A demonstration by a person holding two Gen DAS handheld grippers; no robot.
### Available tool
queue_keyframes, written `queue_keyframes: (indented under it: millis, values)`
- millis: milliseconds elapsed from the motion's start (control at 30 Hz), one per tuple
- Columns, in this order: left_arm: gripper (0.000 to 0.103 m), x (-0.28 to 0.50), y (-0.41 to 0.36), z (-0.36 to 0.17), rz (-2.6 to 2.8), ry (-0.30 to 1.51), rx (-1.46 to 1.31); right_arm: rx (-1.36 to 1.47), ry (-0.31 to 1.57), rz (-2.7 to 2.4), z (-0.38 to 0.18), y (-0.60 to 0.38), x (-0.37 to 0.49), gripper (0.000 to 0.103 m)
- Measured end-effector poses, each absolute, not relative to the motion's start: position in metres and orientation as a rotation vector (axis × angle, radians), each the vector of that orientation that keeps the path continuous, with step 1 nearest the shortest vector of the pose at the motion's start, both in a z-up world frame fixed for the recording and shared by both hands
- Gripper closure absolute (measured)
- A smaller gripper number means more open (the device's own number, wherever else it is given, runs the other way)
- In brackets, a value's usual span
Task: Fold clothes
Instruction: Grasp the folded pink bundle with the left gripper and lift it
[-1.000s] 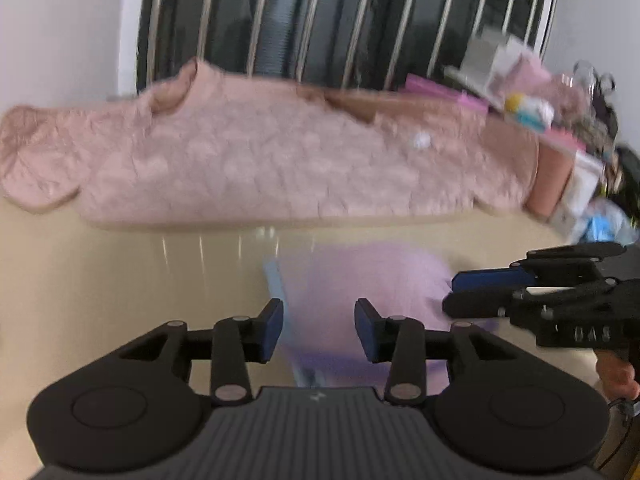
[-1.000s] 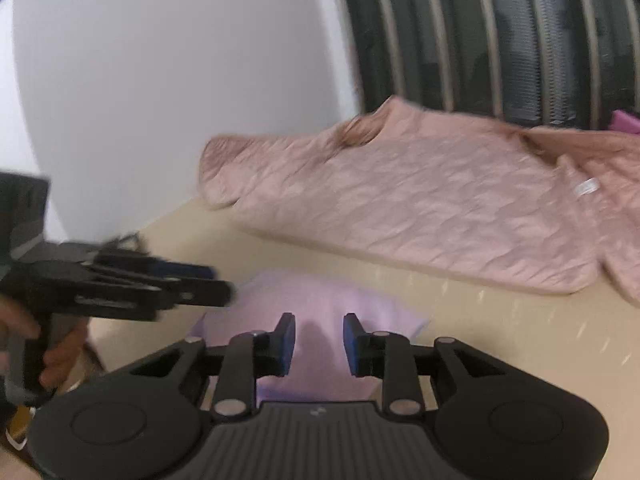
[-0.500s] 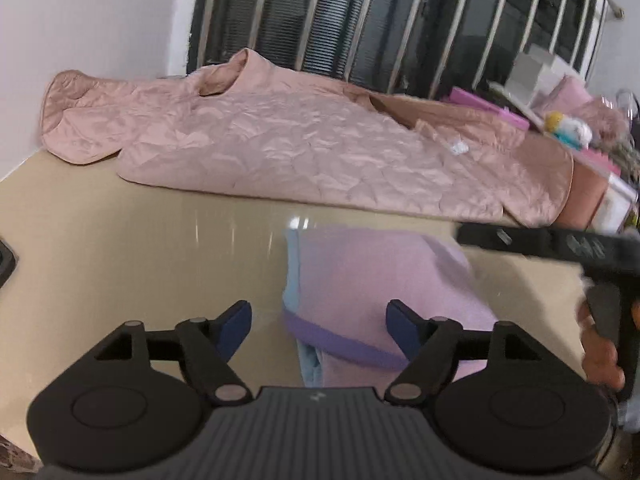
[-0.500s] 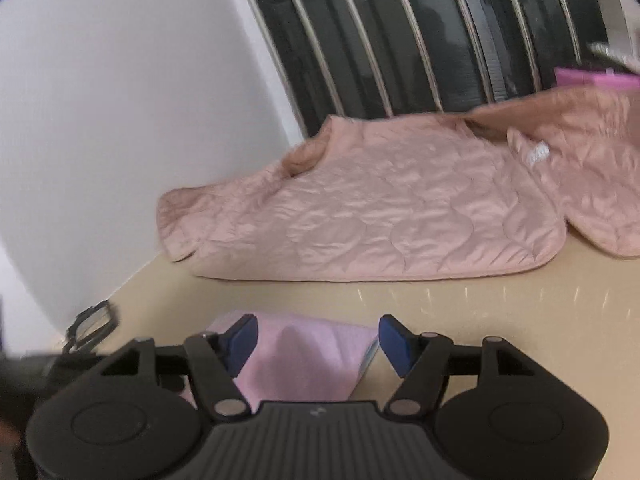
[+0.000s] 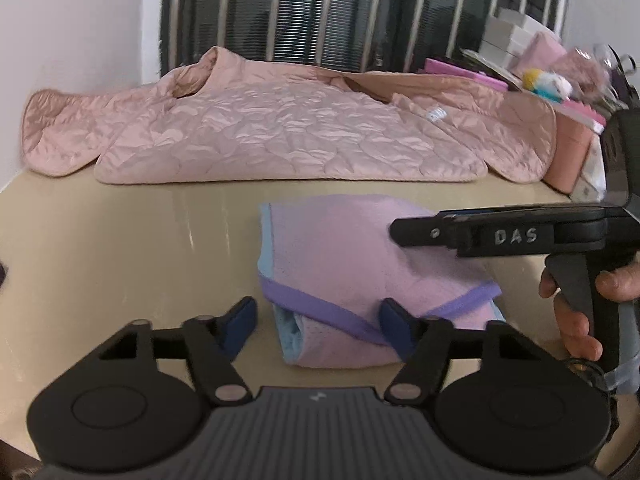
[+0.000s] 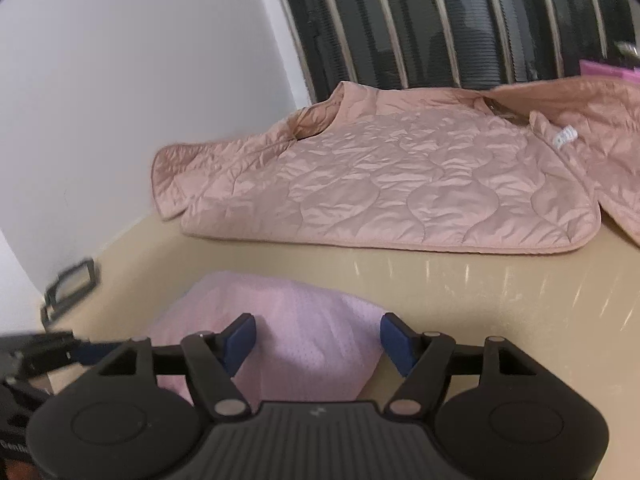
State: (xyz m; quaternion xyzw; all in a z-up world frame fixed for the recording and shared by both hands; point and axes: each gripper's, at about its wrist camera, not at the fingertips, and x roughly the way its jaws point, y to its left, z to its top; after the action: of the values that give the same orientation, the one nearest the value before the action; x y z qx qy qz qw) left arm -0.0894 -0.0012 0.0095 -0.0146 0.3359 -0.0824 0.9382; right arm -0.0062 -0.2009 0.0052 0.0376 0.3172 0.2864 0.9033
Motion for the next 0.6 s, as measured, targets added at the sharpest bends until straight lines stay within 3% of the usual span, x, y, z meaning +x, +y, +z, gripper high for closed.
queue_keyframes:
  millis: [133,200,300,467,600]
  values:
    - [0.07,-0.092,-0.005,0.01,-0.205,0.688,-0.026,-0.002,0.647,0.6,0.005,-0.191,-0.017,0.034]
    - [0.074,-0.094,-0.006,0.01,-0.222,0.689,-0.023,-0.016,0.646,0.61,0.006,-0.19,-0.019,0.038]
    - [0.086,-0.097,-0.008,0.01,-0.244,0.686,-0.016,-0.014,0.649,0.637,0.006,-0.19,-0.023,0.055]
    - [0.09,-0.107,-0.019,0.011,-0.217,0.655,0.062,-0.03,0.643,0.64,0.01,-0.18,-0.035,0.08]
    - [0.092,-0.115,-0.024,0.019,-0.205,0.628,0.075,-0.118,0.606,0.603,0.019,-0.168,-0.051,0.089]
